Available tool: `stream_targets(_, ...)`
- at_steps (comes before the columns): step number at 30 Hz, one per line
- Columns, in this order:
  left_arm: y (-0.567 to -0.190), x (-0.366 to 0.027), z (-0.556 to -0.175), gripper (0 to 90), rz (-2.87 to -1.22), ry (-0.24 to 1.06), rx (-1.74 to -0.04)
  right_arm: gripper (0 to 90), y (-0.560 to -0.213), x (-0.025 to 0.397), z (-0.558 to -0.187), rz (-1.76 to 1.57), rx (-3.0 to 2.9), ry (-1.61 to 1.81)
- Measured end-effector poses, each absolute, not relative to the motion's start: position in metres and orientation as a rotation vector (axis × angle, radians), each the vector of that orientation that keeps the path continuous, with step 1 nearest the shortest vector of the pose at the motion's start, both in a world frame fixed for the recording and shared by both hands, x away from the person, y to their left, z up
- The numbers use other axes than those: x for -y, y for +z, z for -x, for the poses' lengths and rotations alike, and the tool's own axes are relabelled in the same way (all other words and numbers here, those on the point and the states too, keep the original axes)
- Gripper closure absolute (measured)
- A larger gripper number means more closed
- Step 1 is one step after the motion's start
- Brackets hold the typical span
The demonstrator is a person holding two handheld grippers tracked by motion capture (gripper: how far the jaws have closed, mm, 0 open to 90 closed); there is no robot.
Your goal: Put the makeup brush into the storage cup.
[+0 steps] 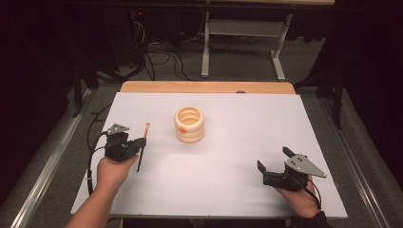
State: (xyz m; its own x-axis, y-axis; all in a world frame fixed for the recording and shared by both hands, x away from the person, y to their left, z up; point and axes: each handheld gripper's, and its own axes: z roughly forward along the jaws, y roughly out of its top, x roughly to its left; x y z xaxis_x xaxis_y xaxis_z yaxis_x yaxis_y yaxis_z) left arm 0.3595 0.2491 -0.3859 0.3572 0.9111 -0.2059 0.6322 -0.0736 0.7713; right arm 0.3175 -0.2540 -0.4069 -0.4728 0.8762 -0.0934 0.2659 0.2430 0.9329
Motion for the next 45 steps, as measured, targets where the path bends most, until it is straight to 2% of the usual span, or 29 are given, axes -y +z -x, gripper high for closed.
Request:
stream_targets(11, -0.389, -0.255, -0.347, 83.8, -1.655, 0.48, -1.308, 1.3, -0.407, 0.251, -0.318, -1.024, -1.885, 1.228)
stream_targets(19, -0.391, -0.26, -0.341, 83.8, -1.64, 0.504, -1.262, 1.3, -0.408, 0.25, -0.318, -1.017, -1.893, 1.23)
stream_targets(30, -0.392, -0.263, -0.336, 83.8, -1.596, 0.451, -1.218, 1.3, -0.409, 0.244, -0.318, -1.014, -1.914, 1.229)
stream_targets(45, -0.391, -0.265, -0.329, 83.8, -1.55, 0.548, -1.15, 1.3, -0.41, 0.246, -0.319, -1.013, -1.908, 1.237)
